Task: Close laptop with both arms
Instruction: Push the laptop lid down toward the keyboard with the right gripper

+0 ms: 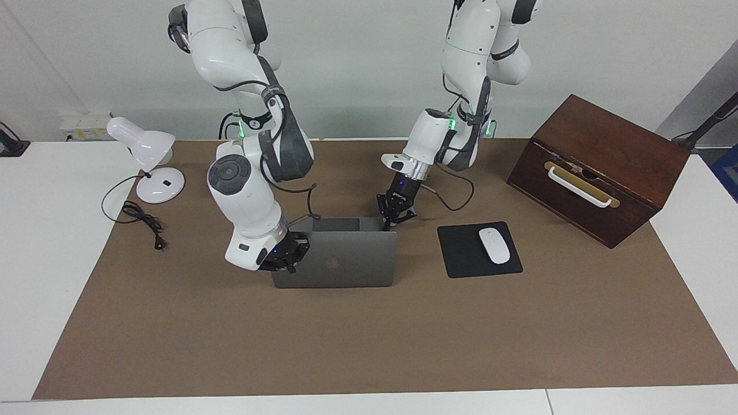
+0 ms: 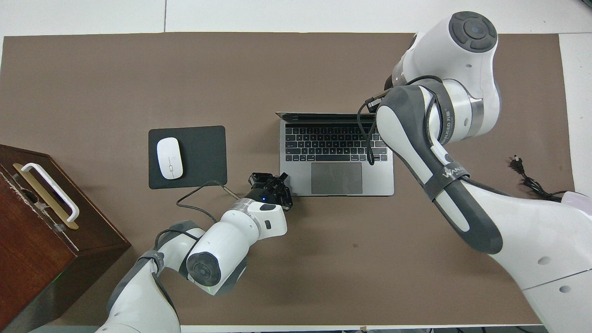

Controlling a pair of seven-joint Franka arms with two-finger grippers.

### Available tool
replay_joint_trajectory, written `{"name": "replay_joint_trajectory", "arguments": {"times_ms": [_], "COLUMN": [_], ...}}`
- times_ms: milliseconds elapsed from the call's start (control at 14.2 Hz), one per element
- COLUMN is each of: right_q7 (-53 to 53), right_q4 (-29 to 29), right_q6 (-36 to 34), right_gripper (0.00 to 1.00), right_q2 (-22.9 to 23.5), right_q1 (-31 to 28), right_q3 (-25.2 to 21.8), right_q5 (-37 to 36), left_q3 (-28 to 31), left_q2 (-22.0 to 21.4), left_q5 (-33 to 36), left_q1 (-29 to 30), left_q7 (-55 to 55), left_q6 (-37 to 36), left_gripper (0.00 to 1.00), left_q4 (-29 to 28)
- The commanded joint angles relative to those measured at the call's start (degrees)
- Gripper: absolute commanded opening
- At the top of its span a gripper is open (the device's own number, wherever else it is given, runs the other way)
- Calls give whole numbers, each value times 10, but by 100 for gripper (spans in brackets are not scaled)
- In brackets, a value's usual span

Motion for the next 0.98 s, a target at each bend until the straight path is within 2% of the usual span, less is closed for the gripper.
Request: {"name": "replay_joint_trajectory", "arguments": {"times_ms": [0,914], "right_q7": [3,3], "right_q4": [-59,-140], "right_q6": [4,15], "right_gripper": [0,0], "right_q2": [-34,-62], "right_q1": [-4,19], "right_q3": [6,6], "right_q5": [12,13], "left_q3": [4,4], "left_q2": [17,16], "left_q5": [11,11], "left_q1": [-11,-12], "left_q7": [1,2], "left_q6": [12,12], "left_gripper": [0,0], "left_q4": [-1,-19]}}
